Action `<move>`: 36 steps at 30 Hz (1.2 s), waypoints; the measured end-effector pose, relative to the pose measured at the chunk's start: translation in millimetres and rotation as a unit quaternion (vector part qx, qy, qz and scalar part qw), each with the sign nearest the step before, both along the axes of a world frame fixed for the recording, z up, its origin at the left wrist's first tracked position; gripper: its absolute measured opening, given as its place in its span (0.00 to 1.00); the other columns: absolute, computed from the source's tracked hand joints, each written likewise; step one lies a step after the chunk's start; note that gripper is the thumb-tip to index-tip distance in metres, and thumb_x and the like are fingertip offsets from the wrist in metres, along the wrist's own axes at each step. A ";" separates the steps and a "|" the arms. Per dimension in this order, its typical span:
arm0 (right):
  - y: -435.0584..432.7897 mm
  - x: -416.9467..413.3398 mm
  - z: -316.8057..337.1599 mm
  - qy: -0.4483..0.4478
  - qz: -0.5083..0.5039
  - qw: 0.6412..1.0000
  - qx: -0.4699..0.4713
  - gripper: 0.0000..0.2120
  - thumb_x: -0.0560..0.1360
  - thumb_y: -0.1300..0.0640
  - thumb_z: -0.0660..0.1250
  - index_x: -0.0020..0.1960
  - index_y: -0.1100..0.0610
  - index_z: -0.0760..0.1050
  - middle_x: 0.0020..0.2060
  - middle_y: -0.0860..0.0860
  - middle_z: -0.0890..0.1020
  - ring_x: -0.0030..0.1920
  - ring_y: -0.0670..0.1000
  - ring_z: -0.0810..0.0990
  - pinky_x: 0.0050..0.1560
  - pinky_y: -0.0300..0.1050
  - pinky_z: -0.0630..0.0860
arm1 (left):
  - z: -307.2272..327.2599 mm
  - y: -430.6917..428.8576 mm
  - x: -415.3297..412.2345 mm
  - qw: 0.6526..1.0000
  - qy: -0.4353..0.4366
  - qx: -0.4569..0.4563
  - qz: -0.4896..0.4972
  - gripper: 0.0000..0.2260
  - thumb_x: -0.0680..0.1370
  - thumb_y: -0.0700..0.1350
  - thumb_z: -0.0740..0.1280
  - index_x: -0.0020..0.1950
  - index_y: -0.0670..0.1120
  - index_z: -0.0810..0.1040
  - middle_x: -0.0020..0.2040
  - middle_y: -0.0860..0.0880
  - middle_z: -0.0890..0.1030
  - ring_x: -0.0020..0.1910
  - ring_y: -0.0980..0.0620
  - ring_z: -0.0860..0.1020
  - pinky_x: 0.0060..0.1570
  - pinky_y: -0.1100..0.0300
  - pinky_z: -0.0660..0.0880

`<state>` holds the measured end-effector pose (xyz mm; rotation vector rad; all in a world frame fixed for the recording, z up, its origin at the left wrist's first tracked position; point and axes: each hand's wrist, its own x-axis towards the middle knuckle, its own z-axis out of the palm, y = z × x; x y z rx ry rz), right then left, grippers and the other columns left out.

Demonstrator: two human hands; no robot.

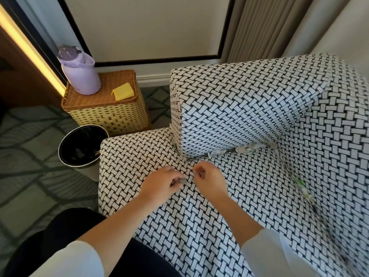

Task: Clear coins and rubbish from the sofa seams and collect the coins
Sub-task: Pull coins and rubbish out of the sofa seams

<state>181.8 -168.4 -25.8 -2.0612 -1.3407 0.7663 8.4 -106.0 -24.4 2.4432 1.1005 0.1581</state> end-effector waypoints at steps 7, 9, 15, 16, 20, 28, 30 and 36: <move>10.6 22.1 2.0 -0.003 -0.002 0.999 -0.035 0.14 0.78 0.61 0.60 0.59 0.51 0.79 0.49 0.49 0.79 0.33 0.44 0.75 0.33 0.40 0.73 | 7.7 -17.4 31.6 0.990 0.010 -0.113 -0.078 0.09 0.74 0.55 0.68 0.53 0.56 0.81 0.41 0.63 0.80 0.39 0.66 0.77 0.44 0.62 0.79; 13.7 27.0 2.5 0.008 0.007 0.999 -0.044 0.16 0.78 0.62 0.59 0.61 0.51 0.78 0.45 0.48 0.79 0.29 0.46 0.73 0.31 0.41 0.72 | 7.1 -22.1 39.5 0.981 0.019 -0.162 -0.108 0.09 0.75 0.52 0.68 0.54 0.56 0.82 0.42 0.64 0.82 0.39 0.66 0.78 0.41 0.66 0.77; 20.0 32.1 1.0 -0.011 0.063 0.995 -0.071 0.23 0.78 0.61 0.59 0.70 0.48 0.71 0.30 0.42 0.73 0.28 0.44 0.69 0.32 0.41 0.70 | 9.8 -15.7 49.6 0.983 -0.049 -0.173 -0.033 0.09 0.77 0.46 0.66 0.55 0.55 0.81 0.47 0.62 0.80 0.43 0.61 0.80 0.46 0.60 0.79; 22.0 32.1 1.0 -0.023 0.079 0.993 -0.079 0.23 0.78 0.60 0.58 0.72 0.47 0.70 0.33 0.41 0.74 0.29 0.41 0.67 0.33 0.39 0.68 | 9.6 -12.1 50.2 0.988 -0.056 -0.147 -0.003 0.09 0.78 0.45 0.65 0.56 0.54 0.80 0.50 0.60 0.80 0.42 0.59 0.80 0.46 0.58 0.80; 31.9 35.1 2.9 -0.077 0.133 0.982 -0.113 0.24 0.80 0.59 0.56 0.74 0.44 0.66 0.59 0.49 0.81 0.37 0.44 0.69 0.39 0.41 0.71 | 3.6 3.9 52.3 0.992 -0.041 -0.083 0.081 0.11 0.78 0.43 0.64 0.60 0.49 0.76 0.54 0.53 0.78 0.39 0.58 0.76 0.40 0.61 0.76; 49.6 34.9 3.8 -0.170 0.185 0.957 -0.145 0.20 0.78 0.55 0.57 0.69 0.44 0.72 0.57 0.49 0.81 0.56 0.54 0.79 0.52 0.48 0.78 | -6.9 13.9 59.5 0.994 0.015 -0.068 0.089 0.22 0.78 0.44 0.63 0.72 0.47 0.69 0.67 0.47 0.68 0.42 0.55 0.75 0.39 0.64 0.73; 47.7 37.3 4.3 -0.132 0.151 0.971 -0.130 0.18 0.77 0.54 0.61 0.64 0.43 0.76 0.52 0.46 0.82 0.52 0.51 0.80 0.47 0.44 0.77 | -8.6 17.7 60.1 0.993 0.027 -0.073 0.083 0.21 0.78 0.44 0.62 0.72 0.48 0.69 0.67 0.46 0.68 0.40 0.56 0.74 0.35 0.67 0.69; 35.0 38.7 -1.5 -0.082 0.049 0.991 -0.089 0.10 0.73 0.43 0.70 0.53 0.42 0.80 0.33 0.42 0.77 0.33 0.44 0.76 0.30 0.39 0.70 | -11.5 16.3 55.0 0.994 0.003 -0.066 0.082 0.18 0.80 0.41 0.61 0.69 0.51 0.74 0.61 0.50 0.71 0.36 0.58 0.73 0.31 0.69 0.67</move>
